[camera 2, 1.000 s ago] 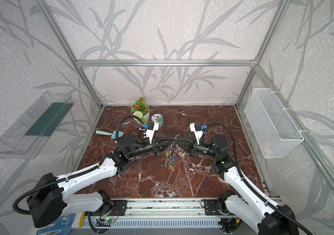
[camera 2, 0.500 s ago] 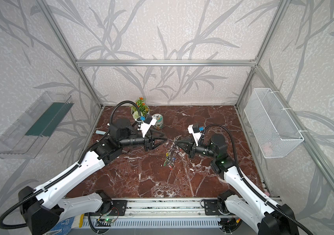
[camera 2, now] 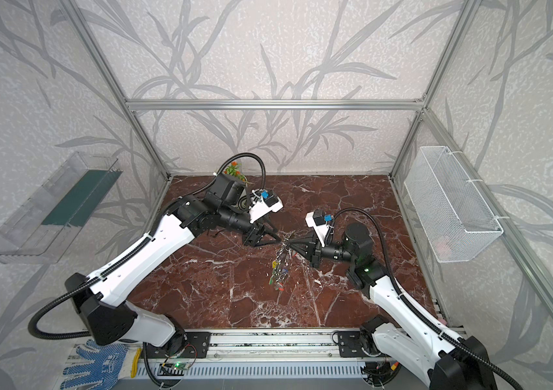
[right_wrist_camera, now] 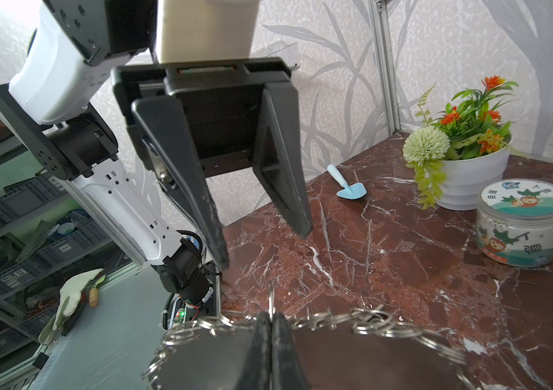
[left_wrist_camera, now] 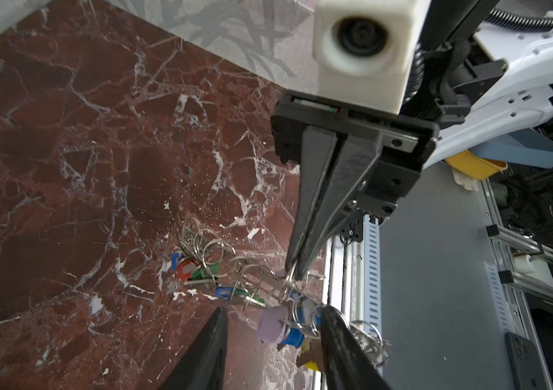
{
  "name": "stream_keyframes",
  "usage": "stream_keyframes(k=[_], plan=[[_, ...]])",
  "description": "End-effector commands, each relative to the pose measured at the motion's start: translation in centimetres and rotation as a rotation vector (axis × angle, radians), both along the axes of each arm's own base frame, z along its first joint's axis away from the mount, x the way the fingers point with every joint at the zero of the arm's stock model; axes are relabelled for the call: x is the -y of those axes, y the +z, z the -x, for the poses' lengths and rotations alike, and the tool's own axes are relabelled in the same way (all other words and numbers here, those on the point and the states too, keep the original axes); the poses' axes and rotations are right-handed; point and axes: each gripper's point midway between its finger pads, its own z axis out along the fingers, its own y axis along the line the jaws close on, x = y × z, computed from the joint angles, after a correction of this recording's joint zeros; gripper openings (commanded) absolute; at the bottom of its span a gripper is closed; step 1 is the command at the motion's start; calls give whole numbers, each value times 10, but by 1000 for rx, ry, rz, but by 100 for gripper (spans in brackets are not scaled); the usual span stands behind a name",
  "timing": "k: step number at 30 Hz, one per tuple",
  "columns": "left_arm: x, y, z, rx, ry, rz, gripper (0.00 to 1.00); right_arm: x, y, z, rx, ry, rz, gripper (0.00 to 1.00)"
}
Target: Put the keys on the keyring
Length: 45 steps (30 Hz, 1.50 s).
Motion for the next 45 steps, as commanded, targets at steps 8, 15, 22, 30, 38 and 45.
stream_keyframes(k=[8, 15, 22, 30, 38, 45], plan=[[11, -4, 11, -25, -134, -94, 21, -2, 32, 8, 114, 36, -49, 0], [11, -6, 10, -26, -134, -105, 14, -2, 33, 8, 112, 39, -53, 0], [16, -9, 10, -34, -141, -122, 11, -2, 32, 8, 109, 41, -54, 0], [19, -12, 9, -37, -145, -134, 10, -3, 31, 8, 106, 46, -54, 0], [20, -17, 9, -45, -145, -155, 0, -3, 31, 9, 108, 47, -54, 0], [21, -11, 3, 1, -75, -111, 0, -1, 30, 7, 104, 25, -47, 0]])
